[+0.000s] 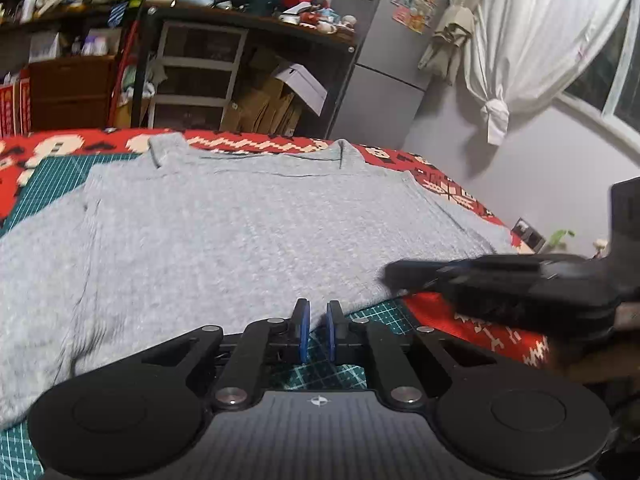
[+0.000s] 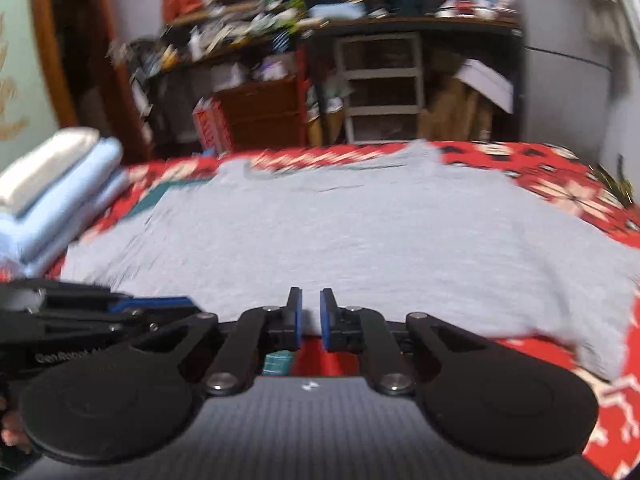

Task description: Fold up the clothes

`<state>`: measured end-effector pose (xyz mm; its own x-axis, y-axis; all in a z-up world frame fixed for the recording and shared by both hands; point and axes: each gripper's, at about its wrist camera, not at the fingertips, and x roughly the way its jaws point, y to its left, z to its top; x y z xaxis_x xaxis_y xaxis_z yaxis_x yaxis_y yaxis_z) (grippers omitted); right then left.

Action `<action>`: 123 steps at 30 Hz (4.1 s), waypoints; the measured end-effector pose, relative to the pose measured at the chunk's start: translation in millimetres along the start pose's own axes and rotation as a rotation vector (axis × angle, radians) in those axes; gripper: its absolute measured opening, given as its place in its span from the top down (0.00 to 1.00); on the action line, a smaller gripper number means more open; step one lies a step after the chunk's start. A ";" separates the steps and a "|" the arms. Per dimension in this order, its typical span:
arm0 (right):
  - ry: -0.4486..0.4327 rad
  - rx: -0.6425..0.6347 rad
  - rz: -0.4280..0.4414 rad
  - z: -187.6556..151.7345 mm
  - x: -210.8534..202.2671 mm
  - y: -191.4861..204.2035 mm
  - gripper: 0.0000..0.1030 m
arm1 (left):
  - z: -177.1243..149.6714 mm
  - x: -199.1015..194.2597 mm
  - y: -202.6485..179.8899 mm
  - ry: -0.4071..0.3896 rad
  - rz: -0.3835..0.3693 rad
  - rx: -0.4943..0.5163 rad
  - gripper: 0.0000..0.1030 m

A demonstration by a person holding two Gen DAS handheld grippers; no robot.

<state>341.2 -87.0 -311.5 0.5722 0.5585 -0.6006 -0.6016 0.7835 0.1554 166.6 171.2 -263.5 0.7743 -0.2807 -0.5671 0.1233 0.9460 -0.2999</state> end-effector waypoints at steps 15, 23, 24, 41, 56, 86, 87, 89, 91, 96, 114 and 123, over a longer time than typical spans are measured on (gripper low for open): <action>0.037 -0.120 0.035 5.7 12.9 56.5 0.89 | 7.9 -32.8 42.0 -0.046 0.087 -0.099 0.92; 0.046 -0.129 0.049 -0.9 15.0 66.6 0.86 | -13.6 -53.1 67.8 -0.044 0.088 -0.141 0.93; 0.040 -0.128 0.055 -0.2 13.5 67.7 0.86 | -14.6 -56.0 68.6 -0.045 0.087 -0.150 0.93; 0.043 -0.205 0.145 10.4 31.0 113.2 0.90 | -17.4 -68.4 82.7 -0.057 0.127 -0.169 0.93; 0.025 -0.177 0.136 0.5 13.8 108.9 0.65 | -21.1 -79.5 71.4 -0.044 0.130 -0.128 0.75; 0.037 -0.069 -0.142 25.4 32.0 -53.7 0.00 | 26.9 27.7 21.1 0.017 0.267 0.153 0.03; 0.042 -0.073 -0.144 21.9 34.8 -54.7 0.00 | 24.9 28.0 19.3 0.015 0.276 0.165 0.02; 0.040 -0.086 -0.147 14.5 37.4 -54.6 0.00 | 22.8 27.1 18.2 0.012 0.285 0.165 0.00; 0.036 -0.086 -0.148 12.7 37.2 -53.3 0.00 | 23.0 26.5 19.3 0.011 0.283 0.155 0.00; 0.037 -0.087 -0.155 12.3 38.3 -50.2 0.00 | 22.8 27.7 17.7 0.017 0.289 0.161 0.00; -0.010 -0.086 -0.166 53.3 1.7 -32.1 0.00 | 86.2 -37.2 21.5 -0.081 0.241 -0.019 0.15; -0.058 0.014 -0.012 160.4 2.0 10.5 0.17 | 189.2 -29.2 78.8 0.013 0.091 -0.407 0.62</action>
<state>425.4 -33.9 -185.3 0.6108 0.5635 -0.5563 -0.5869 0.7937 0.1597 271.1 284.6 -125.5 0.7625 -0.2034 -0.6142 -0.2028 0.8263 -0.5254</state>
